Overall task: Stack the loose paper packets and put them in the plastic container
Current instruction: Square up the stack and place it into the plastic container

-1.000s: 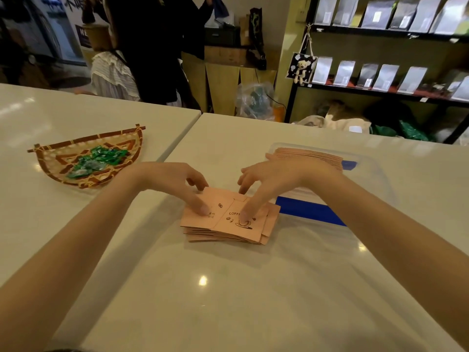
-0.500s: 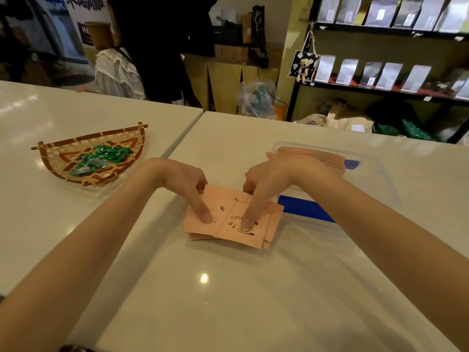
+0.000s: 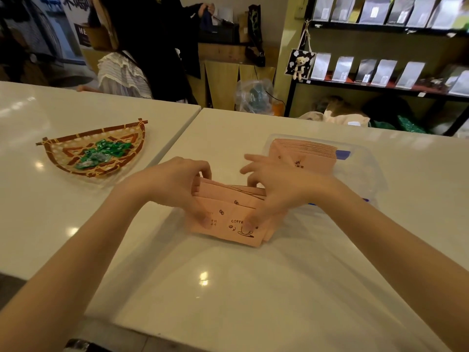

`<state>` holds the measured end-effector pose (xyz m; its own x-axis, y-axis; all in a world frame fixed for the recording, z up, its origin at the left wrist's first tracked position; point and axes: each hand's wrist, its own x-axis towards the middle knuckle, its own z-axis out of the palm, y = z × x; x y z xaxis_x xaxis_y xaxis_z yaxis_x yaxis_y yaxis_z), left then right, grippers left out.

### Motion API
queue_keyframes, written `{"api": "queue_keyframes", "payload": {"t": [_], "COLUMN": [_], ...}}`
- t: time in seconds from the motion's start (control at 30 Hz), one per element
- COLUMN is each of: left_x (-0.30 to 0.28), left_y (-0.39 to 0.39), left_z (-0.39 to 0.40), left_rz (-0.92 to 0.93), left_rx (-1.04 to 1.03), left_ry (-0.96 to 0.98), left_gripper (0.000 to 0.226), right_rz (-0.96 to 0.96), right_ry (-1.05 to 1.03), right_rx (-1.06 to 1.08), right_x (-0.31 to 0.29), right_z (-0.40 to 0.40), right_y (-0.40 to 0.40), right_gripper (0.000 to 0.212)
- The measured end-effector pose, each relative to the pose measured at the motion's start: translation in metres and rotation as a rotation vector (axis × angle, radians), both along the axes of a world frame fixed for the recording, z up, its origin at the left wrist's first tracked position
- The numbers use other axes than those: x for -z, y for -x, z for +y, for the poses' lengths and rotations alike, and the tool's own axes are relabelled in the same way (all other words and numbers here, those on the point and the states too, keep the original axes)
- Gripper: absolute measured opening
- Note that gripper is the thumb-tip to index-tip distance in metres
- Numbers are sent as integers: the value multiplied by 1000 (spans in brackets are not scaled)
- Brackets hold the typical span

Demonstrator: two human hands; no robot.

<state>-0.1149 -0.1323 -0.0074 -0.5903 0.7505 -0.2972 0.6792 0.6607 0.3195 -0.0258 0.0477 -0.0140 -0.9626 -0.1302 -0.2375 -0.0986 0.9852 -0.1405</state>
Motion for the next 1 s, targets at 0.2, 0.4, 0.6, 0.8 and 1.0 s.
{"api": "queue_keyframes", "payload": {"t": [0.2,0.4,0.6,0.8,1.0], "left_x": [-4,0,16,27,41], "left_y": [-34,-48,-50,-48,-48], "left_z": [20,50,57,53,47], "left_rz": [123,76,-24,-88,-173], "left_rx": [97,185,181,155,102], "left_ry": [-234,-304,-329,-353,-403], "left_gripper": [52,47,47,60,62], "right_rz": [235,349,338,355,425], "right_ry": [92,89,138,187,229], "right_rx": [158,245,318,336,377], "right_x": [-1,6,20,33,44], "right_z": [25,41,48,53,59], "right_y": [-52,-86,-101,-109,-116], "right_gripper": [55,56,51,66,69]}}
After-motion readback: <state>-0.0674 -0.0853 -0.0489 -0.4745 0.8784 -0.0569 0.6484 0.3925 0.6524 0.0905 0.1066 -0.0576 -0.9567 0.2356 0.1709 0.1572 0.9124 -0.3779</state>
